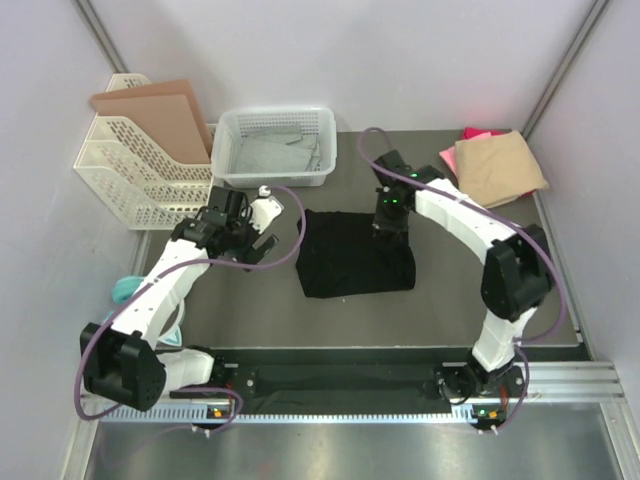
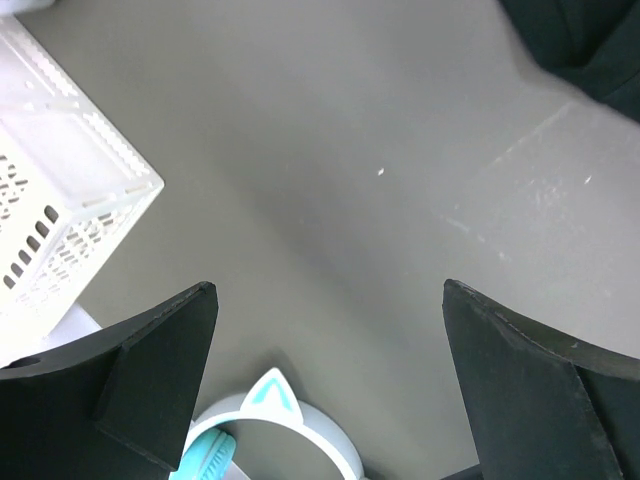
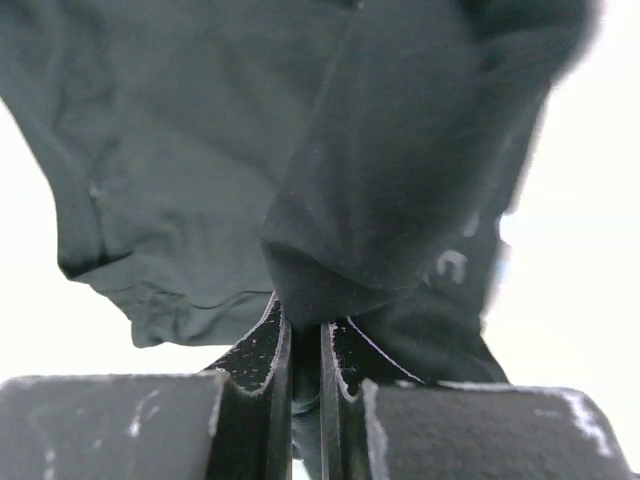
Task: Fold and stack the t-shirts
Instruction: Fold the long partially folded tshirt into a neat square
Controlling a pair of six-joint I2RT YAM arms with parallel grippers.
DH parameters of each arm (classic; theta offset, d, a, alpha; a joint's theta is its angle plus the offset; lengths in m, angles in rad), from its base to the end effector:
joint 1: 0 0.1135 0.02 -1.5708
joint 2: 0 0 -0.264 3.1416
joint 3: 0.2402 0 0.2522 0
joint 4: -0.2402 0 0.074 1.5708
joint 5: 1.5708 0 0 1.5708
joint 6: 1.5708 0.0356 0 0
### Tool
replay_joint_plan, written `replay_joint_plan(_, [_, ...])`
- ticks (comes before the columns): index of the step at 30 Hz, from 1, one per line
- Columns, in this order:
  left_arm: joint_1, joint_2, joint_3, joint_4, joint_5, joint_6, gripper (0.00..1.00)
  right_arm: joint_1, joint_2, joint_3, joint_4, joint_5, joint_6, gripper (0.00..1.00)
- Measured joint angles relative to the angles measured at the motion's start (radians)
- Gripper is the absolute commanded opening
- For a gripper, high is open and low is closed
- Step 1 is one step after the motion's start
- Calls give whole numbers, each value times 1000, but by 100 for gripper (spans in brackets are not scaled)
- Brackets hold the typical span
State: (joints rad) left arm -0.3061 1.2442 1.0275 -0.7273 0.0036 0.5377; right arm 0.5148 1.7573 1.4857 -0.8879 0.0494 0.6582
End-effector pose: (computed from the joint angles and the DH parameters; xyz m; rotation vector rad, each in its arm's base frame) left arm 0.2400 -0.0760 0.2807 1.0321 2.2958 0.0897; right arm 0.3184 0.1781 0.2646 0.2119 2.7521 0.2619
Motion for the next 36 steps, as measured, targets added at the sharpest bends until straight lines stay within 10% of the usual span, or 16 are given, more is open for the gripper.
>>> replay_joint_plan(19, [103, -66, -120, 3, 27, 55, 99, 267, 297, 420, -151, 59, 46, 0])
replay_joint_plan(36, [59, 196, -107, 56, 63, 9, 99, 246, 178, 319, -175, 115, 53, 0])
